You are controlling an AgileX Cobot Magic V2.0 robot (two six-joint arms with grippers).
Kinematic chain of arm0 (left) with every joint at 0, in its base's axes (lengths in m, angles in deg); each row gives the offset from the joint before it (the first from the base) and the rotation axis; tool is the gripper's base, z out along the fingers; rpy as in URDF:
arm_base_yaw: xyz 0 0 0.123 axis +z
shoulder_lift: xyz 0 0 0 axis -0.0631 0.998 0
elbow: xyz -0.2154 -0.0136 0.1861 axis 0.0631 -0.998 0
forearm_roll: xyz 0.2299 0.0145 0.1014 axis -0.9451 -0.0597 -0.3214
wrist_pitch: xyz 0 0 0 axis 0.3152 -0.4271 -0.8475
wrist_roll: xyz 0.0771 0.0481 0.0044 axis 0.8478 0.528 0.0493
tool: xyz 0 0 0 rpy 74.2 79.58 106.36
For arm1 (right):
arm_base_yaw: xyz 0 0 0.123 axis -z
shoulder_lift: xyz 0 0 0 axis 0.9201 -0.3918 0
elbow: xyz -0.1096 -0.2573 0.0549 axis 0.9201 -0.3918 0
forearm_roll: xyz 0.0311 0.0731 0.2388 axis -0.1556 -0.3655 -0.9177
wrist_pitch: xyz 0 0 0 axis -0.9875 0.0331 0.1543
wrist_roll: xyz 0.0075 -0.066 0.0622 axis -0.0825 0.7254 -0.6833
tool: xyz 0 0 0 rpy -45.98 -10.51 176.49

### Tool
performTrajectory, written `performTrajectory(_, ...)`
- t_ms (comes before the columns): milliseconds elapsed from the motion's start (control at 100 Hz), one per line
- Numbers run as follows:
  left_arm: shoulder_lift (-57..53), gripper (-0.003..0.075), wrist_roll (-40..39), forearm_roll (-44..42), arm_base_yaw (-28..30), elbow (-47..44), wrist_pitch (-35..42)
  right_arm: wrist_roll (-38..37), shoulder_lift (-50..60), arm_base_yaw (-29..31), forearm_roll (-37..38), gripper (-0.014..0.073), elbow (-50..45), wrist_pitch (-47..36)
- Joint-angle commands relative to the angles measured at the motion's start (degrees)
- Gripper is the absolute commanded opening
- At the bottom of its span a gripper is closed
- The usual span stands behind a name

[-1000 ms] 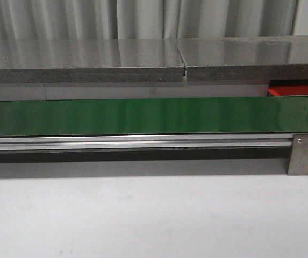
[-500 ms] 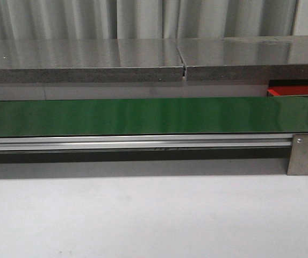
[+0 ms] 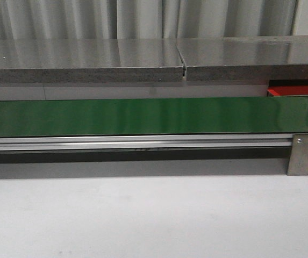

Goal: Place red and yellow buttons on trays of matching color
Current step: 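Set the red button on the belt's start and open the left gripper, then lower the left gripper onto a yellow push-button and grasp it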

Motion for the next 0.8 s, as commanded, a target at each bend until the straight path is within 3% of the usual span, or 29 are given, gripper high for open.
performTrajectory(0,-2.2,0.0629,0.5,0.2,0.1,2.4,5.2,0.4,0.5,-0.1,-0.5,-0.0068,1.8,-3.4)
performTrajectory(520,9.3,0.0627,0.9,0.0,0.1,14.8,6.7,0.4,0.5,-0.1,-0.5,-0.0068,1.8,-3.4)
performTrajectory(790,12.8,0.0524,0.9,0.9,0.1,18.4,5.9,0.4,0.5,-0.1,-0.5,-0.0068,1.8,-3.4)
